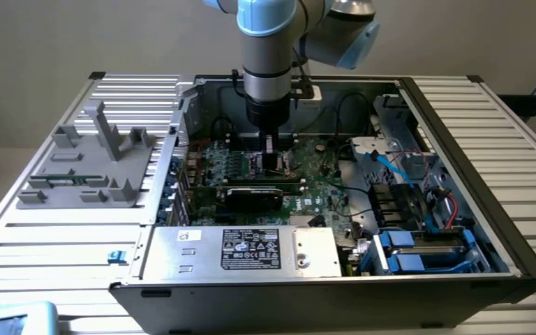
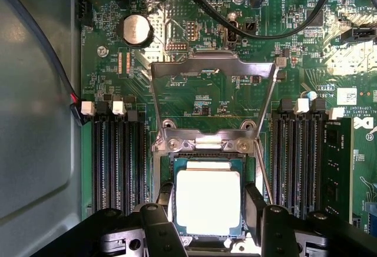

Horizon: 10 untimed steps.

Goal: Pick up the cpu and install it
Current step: 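Place the cpu into insertion slot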

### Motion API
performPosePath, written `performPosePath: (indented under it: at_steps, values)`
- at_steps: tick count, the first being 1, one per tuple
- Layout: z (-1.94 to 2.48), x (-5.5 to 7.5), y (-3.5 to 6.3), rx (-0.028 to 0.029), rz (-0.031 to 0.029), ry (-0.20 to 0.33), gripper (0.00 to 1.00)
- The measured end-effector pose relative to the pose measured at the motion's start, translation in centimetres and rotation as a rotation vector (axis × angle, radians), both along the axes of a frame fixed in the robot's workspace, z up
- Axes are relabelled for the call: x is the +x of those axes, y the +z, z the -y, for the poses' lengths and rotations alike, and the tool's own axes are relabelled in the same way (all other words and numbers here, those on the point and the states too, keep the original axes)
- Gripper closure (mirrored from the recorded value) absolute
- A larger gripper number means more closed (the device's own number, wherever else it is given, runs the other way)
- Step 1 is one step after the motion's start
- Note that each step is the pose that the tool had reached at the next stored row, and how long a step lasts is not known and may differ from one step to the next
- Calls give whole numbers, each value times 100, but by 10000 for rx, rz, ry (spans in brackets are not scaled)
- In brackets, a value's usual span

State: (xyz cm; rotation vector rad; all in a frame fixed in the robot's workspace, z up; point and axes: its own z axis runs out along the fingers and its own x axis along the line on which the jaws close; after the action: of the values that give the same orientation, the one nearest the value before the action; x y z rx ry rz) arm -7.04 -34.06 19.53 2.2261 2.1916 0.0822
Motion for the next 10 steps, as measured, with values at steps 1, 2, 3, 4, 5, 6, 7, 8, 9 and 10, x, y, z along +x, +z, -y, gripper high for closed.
performPosePath:
  at_steps: [1,2,3,4,5,6,7,8,9,10]
  values:
    - [0,1,0,1,0,-1,44]
    - [0,2,0,3,0,0,44]
    - [0,2,0,5,1,-1,44]
    - [0,2,0,6,1,-2,44]
    - [0,2,0,6,0,-1,44]
    - [0,2,0,6,0,0,44]
    - [0,2,0,5,0,1,44]
    - [0,2,0,6,0,1,44]
    - [0,1,0,6,0,-1,44]
    - [0,1,0,5,0,-1,44]
